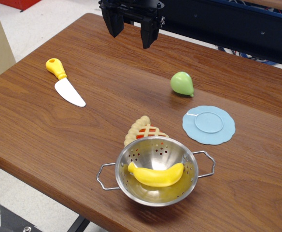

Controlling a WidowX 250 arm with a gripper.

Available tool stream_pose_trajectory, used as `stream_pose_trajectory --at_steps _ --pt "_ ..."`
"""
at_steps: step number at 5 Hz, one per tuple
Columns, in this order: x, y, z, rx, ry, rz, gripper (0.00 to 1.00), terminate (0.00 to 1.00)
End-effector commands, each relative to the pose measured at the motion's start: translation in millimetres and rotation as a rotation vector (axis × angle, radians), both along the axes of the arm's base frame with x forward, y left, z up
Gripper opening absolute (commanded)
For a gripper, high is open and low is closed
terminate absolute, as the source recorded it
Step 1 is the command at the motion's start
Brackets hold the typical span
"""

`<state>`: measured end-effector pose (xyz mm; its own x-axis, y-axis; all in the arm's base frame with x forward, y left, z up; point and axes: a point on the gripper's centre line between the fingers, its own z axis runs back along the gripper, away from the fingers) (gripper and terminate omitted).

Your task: Take banana out of colander

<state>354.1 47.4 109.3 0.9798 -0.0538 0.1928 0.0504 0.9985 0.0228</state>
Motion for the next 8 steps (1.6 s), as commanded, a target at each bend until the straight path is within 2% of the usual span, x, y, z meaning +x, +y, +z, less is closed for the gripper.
stream_pose_trajectory --at_steps 1,2,3,4,5,6,8 --pt "0.0 0.0 0.0 0.0 0.0 0.0 1.0 0.0" --pt "-17.5 -15.5 6.4 -0.027 0.116 -0.247 1.0 0.0" --pt "-40.1 -30.0 11.2 -0.015 0.082 -0.498 1.0 0.0" --pt "-65.3 -45.3 16.5 -0.045 0.082 -0.749 1.0 0.0" --pt "-84.1 -62.5 16.7 -0.047 0.114 -0.998 1.0 0.0" --pt "-97.5 -75.2 9.5 -0.023 0.086 -1.168 1.0 0.0" --pt "-124.5 -91.1 -11.1 0.012 0.082 -1.305 1.0 0.0"
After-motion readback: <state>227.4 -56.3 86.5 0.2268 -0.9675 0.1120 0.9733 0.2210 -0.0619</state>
